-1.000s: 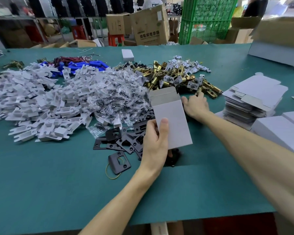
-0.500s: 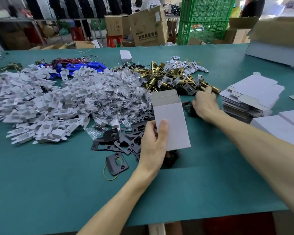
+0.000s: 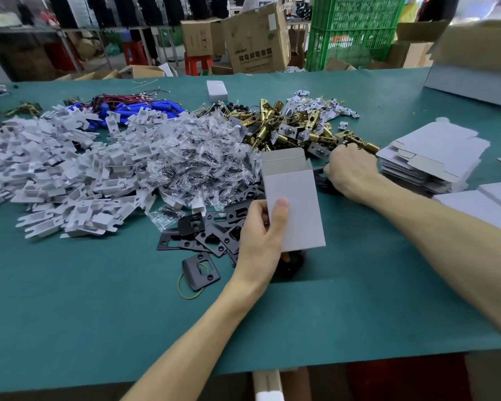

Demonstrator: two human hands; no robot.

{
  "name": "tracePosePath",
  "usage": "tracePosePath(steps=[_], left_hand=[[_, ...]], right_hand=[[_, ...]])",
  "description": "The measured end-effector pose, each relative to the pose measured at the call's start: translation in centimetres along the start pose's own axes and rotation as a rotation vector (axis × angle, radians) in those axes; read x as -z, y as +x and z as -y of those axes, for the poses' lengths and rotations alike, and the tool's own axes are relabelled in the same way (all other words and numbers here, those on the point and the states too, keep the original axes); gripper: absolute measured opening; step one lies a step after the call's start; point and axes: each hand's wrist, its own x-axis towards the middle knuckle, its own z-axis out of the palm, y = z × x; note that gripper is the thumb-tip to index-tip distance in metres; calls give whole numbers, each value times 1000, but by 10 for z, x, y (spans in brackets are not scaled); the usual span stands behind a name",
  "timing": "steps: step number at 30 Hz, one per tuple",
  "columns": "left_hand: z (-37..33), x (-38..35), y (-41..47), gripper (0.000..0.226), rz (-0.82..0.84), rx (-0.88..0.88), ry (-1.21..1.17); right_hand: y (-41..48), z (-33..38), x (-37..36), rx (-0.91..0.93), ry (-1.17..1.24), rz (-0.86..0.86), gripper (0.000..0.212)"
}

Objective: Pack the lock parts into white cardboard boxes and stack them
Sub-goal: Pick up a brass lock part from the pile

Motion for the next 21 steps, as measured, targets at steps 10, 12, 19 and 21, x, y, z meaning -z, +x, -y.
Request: tracePosePath(steps=[10, 12, 19, 21], left_hand=[[-8, 6, -2, 51, 78, -38, -9], [-8, 9, -4, 51, 91, -36, -40], [-8, 9, -6, 30, 126, -83, 15], [-9, 9, -7, 32, 136, -89, 13]], right_hand=[[-47, -7, 59, 90, 152, -141, 11], [-50, -4, 78, 16, 311, -161, 28], [-83, -24, 149, 169, 755, -433, 27], [-99, -25, 162, 224, 769, -530, 32]])
